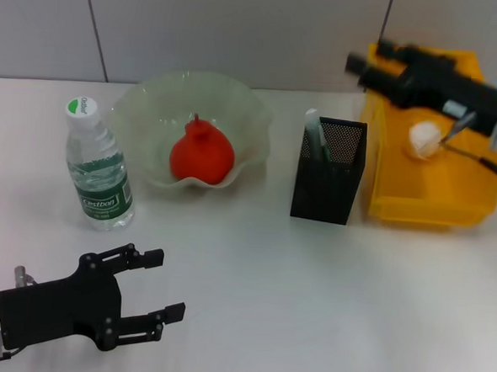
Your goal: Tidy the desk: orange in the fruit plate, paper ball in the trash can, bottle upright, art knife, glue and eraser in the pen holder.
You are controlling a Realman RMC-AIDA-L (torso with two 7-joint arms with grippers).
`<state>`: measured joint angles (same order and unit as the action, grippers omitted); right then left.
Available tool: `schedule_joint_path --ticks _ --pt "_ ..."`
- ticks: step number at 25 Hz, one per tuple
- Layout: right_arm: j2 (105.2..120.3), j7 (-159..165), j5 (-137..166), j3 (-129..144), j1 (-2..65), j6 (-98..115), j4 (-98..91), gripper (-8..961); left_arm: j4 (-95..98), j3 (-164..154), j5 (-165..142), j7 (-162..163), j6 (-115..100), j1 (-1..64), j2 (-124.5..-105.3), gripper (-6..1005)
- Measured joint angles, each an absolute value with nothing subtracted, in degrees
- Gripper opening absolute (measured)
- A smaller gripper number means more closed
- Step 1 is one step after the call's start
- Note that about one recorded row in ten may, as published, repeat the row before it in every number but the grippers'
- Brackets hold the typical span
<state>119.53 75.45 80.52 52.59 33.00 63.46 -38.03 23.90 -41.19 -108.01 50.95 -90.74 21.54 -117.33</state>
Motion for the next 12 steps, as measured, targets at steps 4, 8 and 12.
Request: schedule_joint_path --ticks 4,8,12 --pt "119.36 73.72 71.09 52.76 30.95 70.3 -37.4 515 23.9 -41.18 -107.98 51.23 -91.14 21.45 -117.46 812" --pt "119.12 75.12 68.3 52.26 28.79 84.44 -35.34 647 23.91 -41.22 -107.81 51.3 -93.41 21.66 -117.96 812" --pt "118.95 70.89 71.86 52.94 25.84 97.88 -30.1 680 23.91 -41.27 -107.71 51.31 -95.21 22.21 -118.02 812"
